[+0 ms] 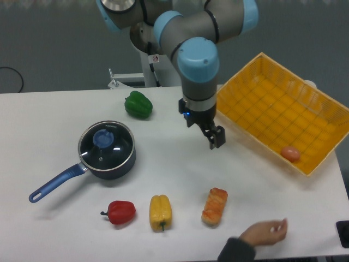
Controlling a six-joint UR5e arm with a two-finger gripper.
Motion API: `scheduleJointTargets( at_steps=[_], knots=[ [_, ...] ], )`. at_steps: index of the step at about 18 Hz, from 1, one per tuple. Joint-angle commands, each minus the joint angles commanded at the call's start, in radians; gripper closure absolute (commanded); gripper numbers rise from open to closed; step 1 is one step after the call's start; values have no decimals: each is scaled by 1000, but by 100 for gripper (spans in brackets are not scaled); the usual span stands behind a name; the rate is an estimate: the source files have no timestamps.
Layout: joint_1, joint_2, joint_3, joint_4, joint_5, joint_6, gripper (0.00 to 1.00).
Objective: Open the lid
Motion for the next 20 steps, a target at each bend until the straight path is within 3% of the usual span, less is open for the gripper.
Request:
scheduleJointTargets(
  at_steps=[6,20],
  knots=[
    [-54,-2,0,0,5,-102,0],
    [-65,0,2,0,2,-140,0]
  ],
)
